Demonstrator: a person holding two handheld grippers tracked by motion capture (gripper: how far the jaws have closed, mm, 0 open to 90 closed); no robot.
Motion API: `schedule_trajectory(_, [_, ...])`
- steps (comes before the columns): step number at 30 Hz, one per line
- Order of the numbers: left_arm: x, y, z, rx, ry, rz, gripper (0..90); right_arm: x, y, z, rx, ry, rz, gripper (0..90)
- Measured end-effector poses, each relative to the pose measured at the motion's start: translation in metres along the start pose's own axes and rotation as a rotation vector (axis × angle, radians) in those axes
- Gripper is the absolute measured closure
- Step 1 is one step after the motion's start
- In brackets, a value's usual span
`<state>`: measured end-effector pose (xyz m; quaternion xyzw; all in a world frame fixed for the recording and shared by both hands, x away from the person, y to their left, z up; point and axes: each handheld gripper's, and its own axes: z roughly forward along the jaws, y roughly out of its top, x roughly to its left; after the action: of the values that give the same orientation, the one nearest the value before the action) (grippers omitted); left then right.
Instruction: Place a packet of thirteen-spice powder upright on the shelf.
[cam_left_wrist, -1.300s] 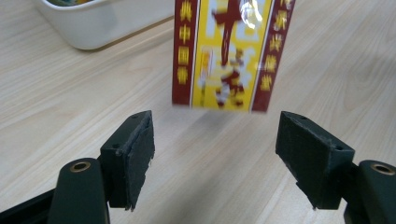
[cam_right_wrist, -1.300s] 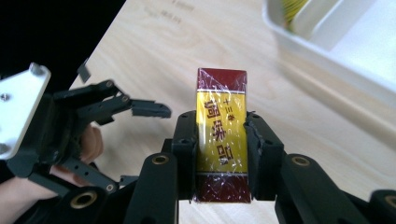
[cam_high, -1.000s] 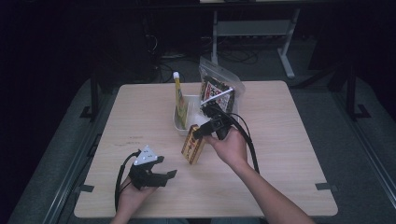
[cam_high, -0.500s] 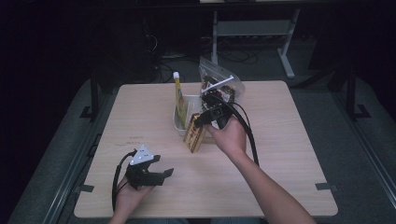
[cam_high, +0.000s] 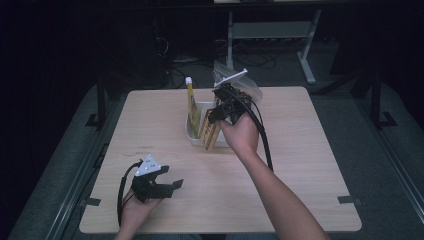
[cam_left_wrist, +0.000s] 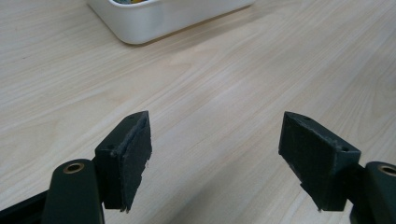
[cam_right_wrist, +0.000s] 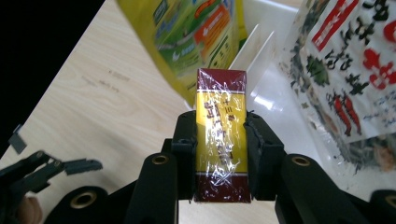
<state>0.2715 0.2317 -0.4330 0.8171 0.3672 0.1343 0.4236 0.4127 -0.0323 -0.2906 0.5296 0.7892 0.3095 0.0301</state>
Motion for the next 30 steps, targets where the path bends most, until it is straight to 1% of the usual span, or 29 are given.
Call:
schedule_trajectory(3, [0.001, -0.001, 0.0, 0.002, -0.002, -0.006, 24.9, 0.001, 0.008, 0.003, -0.004, -0.045, 0.0, 67.7])
schedule_trajectory(4, [0.002, -0.001, 0.0, 0.004, -0.003, -0.006, 24.9, 0.001, 0.01, 0.004, -0.008, -0.054, 0.01, 67.7])
schedule_trajectory(6, [0.003, -0.001, -0.001, 0.005, -0.001, -0.004, 24.9, 0.001, 0.014, 0.006, -0.016, -0.058, 0.025, 67.7])
schedule_trajectory(9, [0.004, -0.001, -0.002, -0.003, 0.001, -0.014, 24.9, 0.003, 0.02, 0.009, -0.022, -0.073, 0.034, 67.7])
schedule_trajectory(13, [0.005, -0.002, -0.004, -0.01, 0.004, -0.017, 25.0, 0.003, 0.026, 0.013, -0.035, -0.095, 0.052, 67.7])
schedule_trajectory(19, [0.006, -0.002, -0.005, -0.014, 0.006, -0.018, 25.1, -0.001, 0.031, 0.02, -0.049, -0.123, 0.092, 67.7])
schedule_trajectory(21, [0.006, -0.002, -0.004, -0.014, 0.005, -0.018, 25.1, -0.002, 0.032, 0.021, -0.057, -0.125, 0.106, 67.7])
schedule_trajectory(27, [0.008, -0.002, -0.007, -0.022, 0.008, -0.028, 25.2, 0.002, 0.037, 0.023, -0.073, -0.155, 0.117, 67.7])
schedule_trajectory(30, [0.009, -0.002, -0.008, -0.027, 0.009, -0.035, 25.2, 0.003, 0.04, 0.024, -0.083, -0.171, 0.135, 67.7])
